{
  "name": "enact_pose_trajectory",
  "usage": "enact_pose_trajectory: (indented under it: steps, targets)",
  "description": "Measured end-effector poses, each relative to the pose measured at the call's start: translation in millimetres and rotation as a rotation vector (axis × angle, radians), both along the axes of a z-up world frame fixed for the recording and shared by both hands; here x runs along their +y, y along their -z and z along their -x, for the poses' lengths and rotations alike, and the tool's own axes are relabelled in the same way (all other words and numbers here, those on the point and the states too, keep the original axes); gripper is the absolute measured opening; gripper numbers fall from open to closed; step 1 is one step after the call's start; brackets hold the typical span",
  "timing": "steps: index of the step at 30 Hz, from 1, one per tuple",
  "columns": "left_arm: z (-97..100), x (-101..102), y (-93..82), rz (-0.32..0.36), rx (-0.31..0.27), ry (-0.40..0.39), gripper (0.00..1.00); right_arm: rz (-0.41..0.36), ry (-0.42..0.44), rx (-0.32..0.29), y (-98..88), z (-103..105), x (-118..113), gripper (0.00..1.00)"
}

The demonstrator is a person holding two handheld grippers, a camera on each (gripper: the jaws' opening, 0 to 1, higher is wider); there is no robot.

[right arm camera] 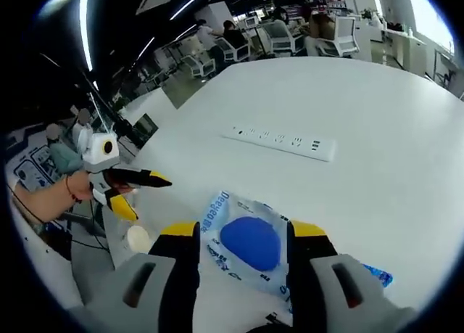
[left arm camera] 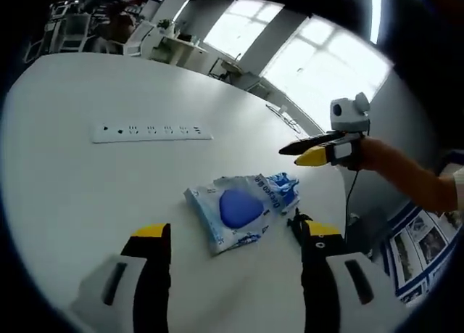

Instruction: Arrange the tabletop items into an orderly group along one side of the table until the central work area is clear of visible clutter.

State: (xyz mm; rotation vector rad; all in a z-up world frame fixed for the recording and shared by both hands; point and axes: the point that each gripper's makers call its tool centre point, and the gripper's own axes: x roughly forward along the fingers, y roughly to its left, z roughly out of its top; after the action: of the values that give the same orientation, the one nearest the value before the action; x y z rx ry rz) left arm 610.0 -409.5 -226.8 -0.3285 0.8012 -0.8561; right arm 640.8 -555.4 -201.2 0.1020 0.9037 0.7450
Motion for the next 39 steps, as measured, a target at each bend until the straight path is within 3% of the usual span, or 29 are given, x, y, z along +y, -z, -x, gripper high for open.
enact_pose_trajectory:
  steps: [7,16,39]
  targets:
    - [7.2,13,-16.0,0.003,-0.028,0.002,0.77,-0.04,-0.005,-0.032,-17.9,12,9,0.51]
    - [21.2,37,-36.7,0.001,-0.065,0.002,0.79,-0.075,-0.058,-0.078,-32.9,42,30,0.56]
    - [82.1,100,-64.2,0.003,-0.11,-0.056,0.83,-0.192,-0.165,-0.052,-29.1,131,95,0.55]
